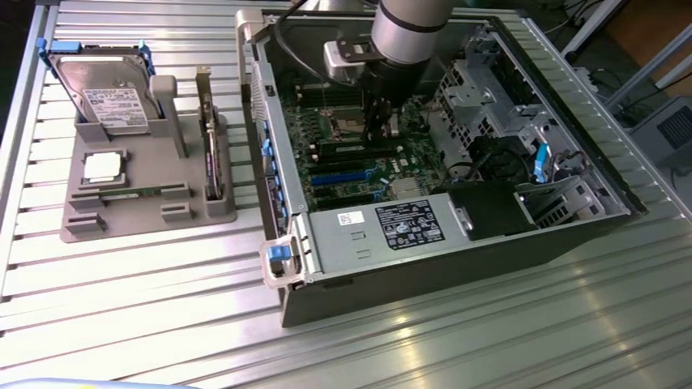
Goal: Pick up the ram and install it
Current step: 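Insert the ram into the slot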
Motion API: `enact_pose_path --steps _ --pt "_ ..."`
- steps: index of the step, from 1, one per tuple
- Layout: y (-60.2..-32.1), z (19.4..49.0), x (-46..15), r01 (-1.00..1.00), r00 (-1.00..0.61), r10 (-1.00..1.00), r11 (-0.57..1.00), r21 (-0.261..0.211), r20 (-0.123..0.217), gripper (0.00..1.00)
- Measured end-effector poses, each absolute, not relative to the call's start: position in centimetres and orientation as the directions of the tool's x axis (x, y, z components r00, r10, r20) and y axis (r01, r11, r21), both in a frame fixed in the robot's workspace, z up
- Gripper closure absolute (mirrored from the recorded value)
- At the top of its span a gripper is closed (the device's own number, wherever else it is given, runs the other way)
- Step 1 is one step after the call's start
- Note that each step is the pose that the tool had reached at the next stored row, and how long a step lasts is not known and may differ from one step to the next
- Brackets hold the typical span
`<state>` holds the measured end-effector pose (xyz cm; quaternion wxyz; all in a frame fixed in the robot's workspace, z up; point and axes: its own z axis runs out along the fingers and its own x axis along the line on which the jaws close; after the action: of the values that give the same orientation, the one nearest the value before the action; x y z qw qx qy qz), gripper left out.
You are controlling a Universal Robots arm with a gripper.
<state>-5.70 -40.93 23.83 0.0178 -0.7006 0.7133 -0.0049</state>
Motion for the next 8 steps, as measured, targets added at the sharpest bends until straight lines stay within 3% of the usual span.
enact_pose_path --steps 8 --pt "-41.14 23.7 -5.74 -0.999 -0.018 -1.0 0.018 -0.032 -0.019 0.88"
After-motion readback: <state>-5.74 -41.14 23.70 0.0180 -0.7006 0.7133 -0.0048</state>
